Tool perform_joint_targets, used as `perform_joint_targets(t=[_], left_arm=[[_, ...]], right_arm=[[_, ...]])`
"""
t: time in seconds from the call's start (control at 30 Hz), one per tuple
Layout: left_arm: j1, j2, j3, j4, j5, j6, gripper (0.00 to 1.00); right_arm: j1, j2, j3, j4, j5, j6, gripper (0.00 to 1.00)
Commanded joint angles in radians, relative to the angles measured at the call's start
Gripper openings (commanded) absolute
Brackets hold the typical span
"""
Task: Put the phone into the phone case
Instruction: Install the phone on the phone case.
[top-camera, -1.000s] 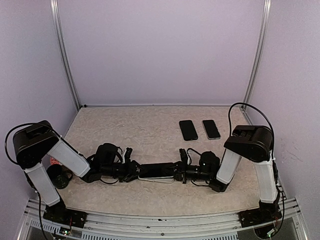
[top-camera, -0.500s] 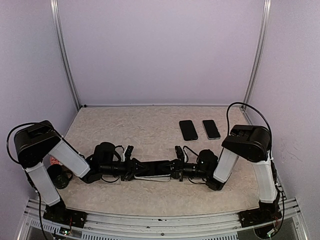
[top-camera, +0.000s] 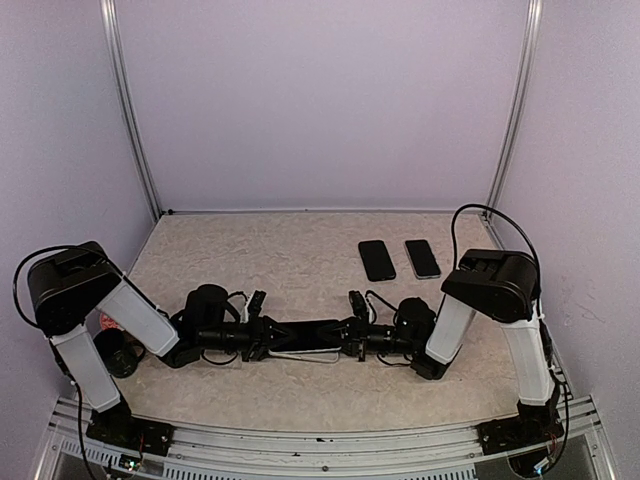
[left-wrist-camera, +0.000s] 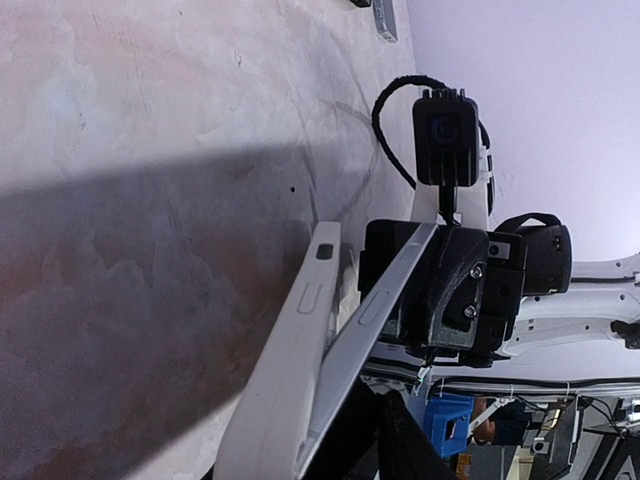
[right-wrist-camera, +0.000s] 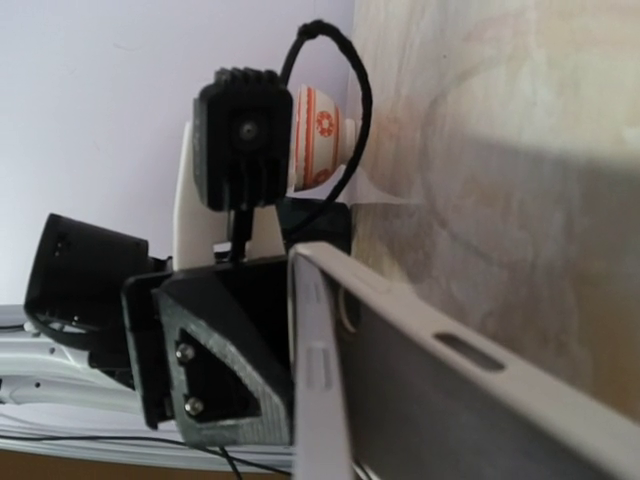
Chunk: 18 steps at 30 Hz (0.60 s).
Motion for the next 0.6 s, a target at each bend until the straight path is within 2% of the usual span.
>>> perform_joint_targets(t=[0.0, 0.23, 0.37, 0.57], left_arm=[[-0.024, -0.035, 0.013, 0.111, 0.048, 0.024, 0.26], [-0.024, -0.036, 0.004, 0.134, 0.053, 0.010, 0.20], [-0.024, -0.040, 0.002, 0.138, 0.055, 0.009, 0.14], [-0.022, -0.042, -0.004, 0.140, 0.055, 0.004, 0.11]], right_arm=[[0.015, 0.013, 0.014, 0.052, -0.032, -0.021, 0.02], [0.006, -0.005, 0.007, 0.016, -0.039, -0.049, 0.19], [0.001, -0.009, 0.006, 0.009, -0.045, -0.052, 0.25], [-0.004, -0.032, 0.002, -0.025, -0.053, -0.075, 0.35]])
